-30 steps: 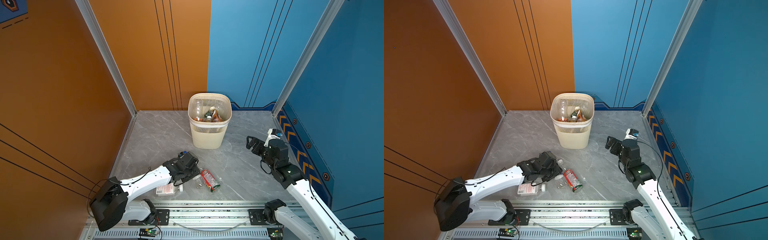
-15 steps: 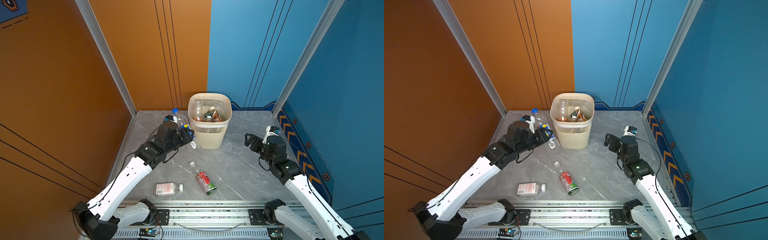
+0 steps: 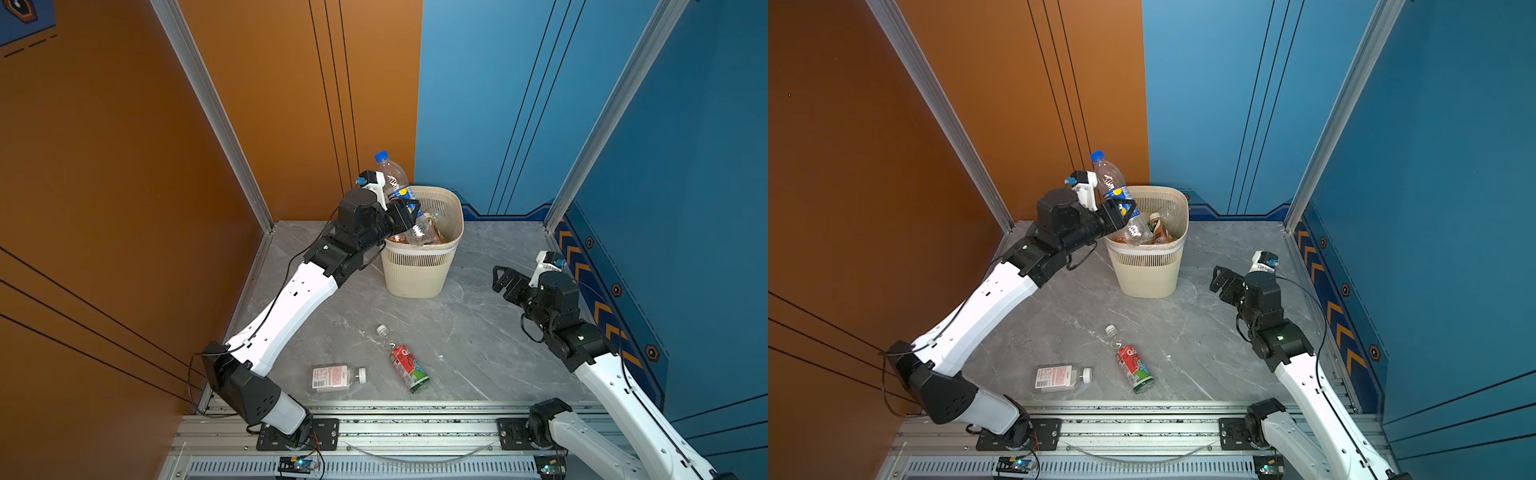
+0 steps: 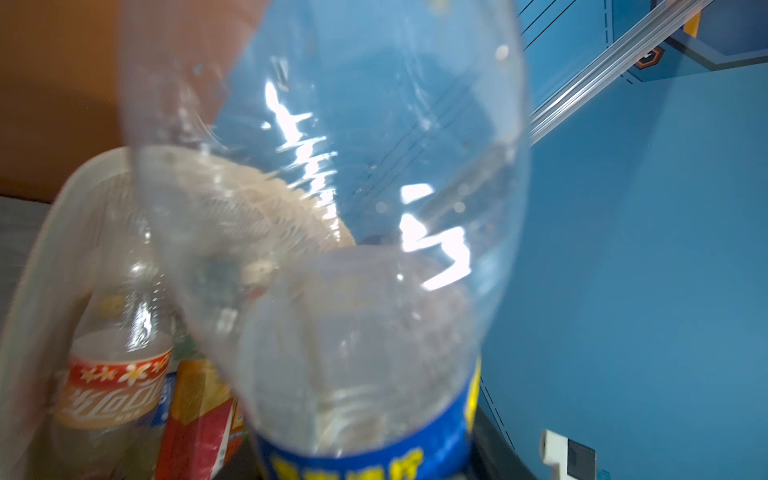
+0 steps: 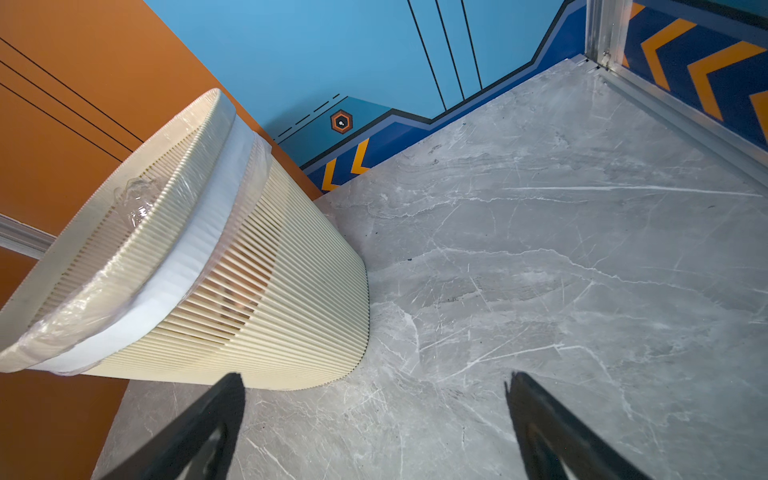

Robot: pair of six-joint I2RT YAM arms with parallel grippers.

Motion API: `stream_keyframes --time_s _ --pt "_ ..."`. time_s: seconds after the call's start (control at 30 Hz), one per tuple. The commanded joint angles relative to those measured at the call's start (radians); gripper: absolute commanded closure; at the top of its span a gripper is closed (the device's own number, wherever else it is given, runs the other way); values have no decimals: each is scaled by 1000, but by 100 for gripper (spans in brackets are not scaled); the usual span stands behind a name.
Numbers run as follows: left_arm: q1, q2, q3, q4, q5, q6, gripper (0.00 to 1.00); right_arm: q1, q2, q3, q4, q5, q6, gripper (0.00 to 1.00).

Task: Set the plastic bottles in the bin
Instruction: 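Lift the Pepsi bottle with the left gripper over the wastebasket, then open the left gripper to drop the Pepsi bottle and withdraw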

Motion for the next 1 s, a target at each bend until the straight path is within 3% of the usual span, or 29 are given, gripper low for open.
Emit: stream_keyframes --time_s 0.0,0.2,0.47,0.5,0.57,0.6,0.73,0.97 --pt "-3 78 73 74 45 11 48 -6 -14 28 -41 35 -6 0" --pt "-3 215 184 102 69 -15 48 -14 -16 36 -51 40 -16 0" --pt "8 303 222 100 110 -68 47 -27 -15 32 -52 32 -19 0" --pt "8 305 221 95 118 -75 39 -29 -15 33 -54 30 -19 1" --pt "9 300 229 69 117 -66 7 -30 -15 32 -52 30 -19 0" --pt "7 295 235 40 108 -52 2 -32 -17 33 -51 29 -19 0" --pt "9 240 234 -57 54 5 2 -35 -16 34 -50 25 -19 0" --pt "27 58 108 -65 -40 122 2 -34 -13 32 -53 13 -18 0"
